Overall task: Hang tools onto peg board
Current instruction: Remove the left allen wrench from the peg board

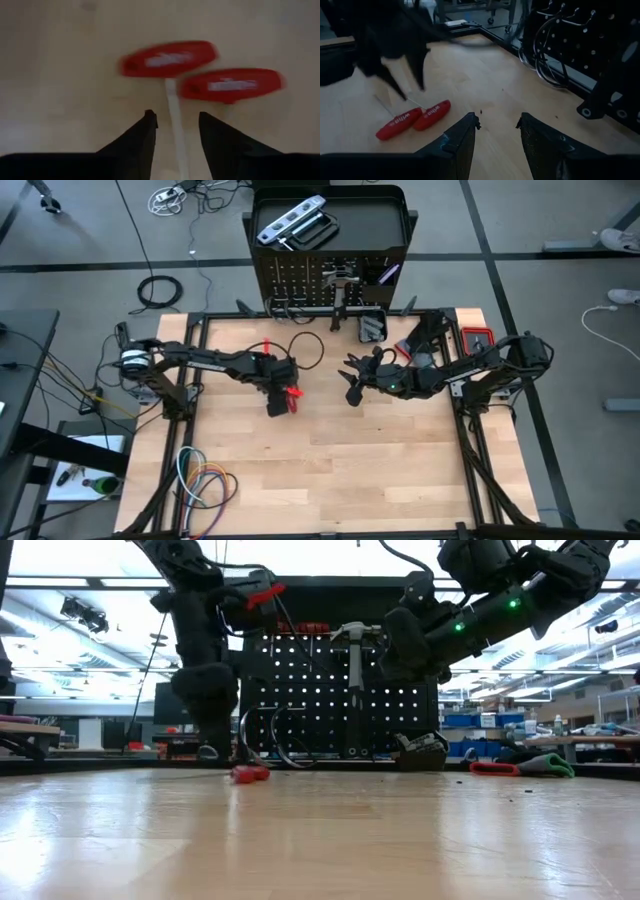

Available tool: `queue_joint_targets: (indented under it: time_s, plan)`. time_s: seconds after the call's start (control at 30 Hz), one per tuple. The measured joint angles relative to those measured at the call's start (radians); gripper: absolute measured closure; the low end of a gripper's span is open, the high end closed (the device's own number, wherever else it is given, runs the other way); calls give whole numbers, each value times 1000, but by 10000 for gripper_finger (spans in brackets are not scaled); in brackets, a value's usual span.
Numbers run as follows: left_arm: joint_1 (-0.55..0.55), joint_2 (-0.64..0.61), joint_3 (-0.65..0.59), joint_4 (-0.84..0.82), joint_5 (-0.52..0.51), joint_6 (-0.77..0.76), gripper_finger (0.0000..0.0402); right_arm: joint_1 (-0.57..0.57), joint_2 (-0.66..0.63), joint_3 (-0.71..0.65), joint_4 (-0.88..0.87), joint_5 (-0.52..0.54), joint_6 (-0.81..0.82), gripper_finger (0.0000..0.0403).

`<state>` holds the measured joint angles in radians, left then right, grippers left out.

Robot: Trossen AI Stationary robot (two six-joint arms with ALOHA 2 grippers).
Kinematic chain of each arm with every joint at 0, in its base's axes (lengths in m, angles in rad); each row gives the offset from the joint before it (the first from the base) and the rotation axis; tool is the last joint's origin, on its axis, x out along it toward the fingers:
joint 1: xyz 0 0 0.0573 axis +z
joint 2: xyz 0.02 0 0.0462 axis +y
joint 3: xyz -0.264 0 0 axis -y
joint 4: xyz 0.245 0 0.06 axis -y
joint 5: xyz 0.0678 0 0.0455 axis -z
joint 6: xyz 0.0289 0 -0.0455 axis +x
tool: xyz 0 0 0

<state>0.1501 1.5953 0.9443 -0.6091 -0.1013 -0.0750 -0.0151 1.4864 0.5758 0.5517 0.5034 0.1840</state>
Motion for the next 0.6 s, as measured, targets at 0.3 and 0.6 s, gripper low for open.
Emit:
queue_joint_targets:
  time_s: [0.3, 0.6]
  plan:
    - [7, -237, -89, 313, -449, 145, 245, 3, 0, 0, -7, 0, 7, 241]
    - [136, -307, -432, 1551, -621, 497, 245, 3, 0, 0, 2, 0, 6, 241]
